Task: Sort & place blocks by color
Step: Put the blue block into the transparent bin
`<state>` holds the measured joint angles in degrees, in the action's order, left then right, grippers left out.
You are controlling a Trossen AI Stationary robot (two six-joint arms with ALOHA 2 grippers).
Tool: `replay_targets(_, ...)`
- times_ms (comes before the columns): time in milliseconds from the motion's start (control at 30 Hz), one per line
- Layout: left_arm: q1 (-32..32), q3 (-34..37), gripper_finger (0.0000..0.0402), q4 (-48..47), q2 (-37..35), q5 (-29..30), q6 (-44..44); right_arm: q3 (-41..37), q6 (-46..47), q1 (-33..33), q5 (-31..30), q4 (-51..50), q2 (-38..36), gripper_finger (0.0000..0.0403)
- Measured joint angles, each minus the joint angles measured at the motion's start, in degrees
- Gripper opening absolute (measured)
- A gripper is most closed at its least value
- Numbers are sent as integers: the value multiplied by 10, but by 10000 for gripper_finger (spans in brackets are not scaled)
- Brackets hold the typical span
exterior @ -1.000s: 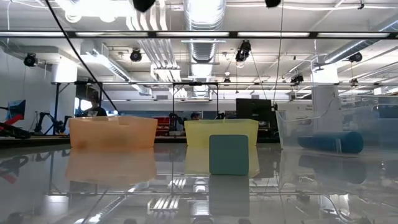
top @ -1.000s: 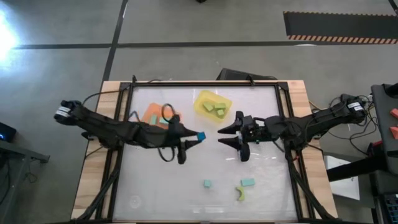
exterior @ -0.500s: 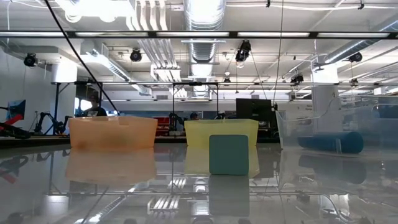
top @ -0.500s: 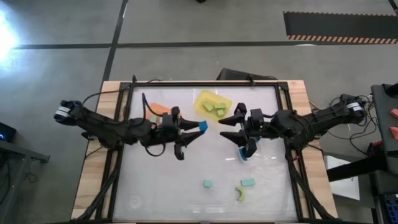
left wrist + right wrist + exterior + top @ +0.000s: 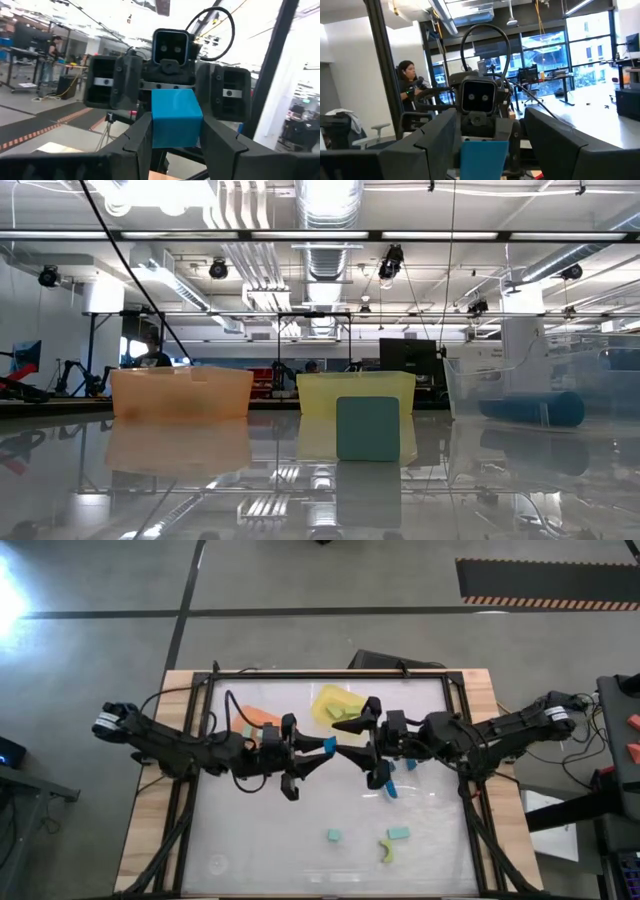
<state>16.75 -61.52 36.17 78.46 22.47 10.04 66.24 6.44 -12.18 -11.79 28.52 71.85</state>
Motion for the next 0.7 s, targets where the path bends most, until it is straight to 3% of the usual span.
replay_targets(367, -2, 0, 117, 23, -1, -22, -16, 20, 24, 8, 8, -6, 23, 211)
replay_targets(700, -16, 0, 117, 24, -1, -27, -18, 19, 44, 10, 18, -4, 28, 158)
